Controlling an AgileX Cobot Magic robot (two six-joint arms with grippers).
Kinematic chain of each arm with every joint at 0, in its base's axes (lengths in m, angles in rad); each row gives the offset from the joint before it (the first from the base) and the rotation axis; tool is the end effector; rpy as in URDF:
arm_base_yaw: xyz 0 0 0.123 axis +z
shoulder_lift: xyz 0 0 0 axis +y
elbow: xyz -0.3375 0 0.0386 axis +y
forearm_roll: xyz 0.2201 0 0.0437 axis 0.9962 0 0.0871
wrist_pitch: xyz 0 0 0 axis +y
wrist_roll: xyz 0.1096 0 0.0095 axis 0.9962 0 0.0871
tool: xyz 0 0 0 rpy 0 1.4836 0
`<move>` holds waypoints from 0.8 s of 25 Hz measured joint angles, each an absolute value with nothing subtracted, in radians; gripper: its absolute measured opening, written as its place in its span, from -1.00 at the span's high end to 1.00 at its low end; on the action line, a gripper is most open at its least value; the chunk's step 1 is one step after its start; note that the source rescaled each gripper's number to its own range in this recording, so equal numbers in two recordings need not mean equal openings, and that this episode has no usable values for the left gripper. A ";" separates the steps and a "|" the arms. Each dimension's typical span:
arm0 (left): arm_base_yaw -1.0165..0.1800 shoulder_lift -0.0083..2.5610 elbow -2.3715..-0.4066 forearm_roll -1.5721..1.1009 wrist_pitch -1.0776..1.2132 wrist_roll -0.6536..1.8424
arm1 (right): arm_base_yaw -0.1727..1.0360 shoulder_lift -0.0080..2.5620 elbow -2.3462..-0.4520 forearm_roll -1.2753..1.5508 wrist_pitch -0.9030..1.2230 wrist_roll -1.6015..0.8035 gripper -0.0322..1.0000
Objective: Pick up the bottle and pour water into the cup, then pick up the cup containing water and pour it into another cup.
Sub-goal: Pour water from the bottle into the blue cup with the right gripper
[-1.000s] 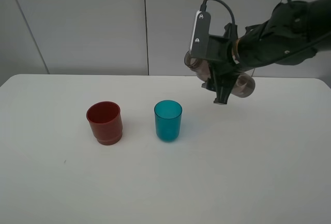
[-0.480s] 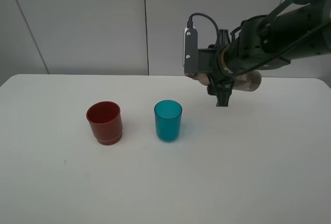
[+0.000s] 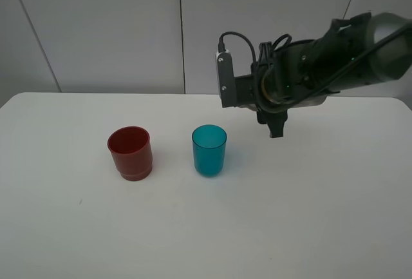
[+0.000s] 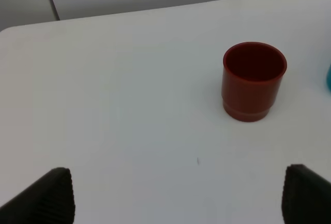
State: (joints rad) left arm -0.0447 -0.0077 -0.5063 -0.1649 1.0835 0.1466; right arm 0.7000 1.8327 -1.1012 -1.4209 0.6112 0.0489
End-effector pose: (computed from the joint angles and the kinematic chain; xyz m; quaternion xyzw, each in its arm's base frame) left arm -0.0716 -0.0128 0.2553 0.0861 0.8483 -0.0558 0.5195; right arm 0.3339 0.1996 0.2629 -0.6835 0.5594 -0.3785 0.2766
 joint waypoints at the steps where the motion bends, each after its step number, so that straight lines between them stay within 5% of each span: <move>1: -0.045 -0.008 -0.506 -0.165 1.083 0.147 | 0.706 1.836 -1.101 -1.430 0.615 0.059 0.93; 20: -0.045 -0.008 -0.506 -0.165 1.083 0.147 | 0.749 1.892 -1.101 -1.570 0.714 0.135 0.93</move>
State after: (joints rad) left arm -0.0447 -0.0077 -0.5063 -0.1649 1.0835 0.1466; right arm 0.7487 1.8915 -1.1012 -1.5704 0.7144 0.1347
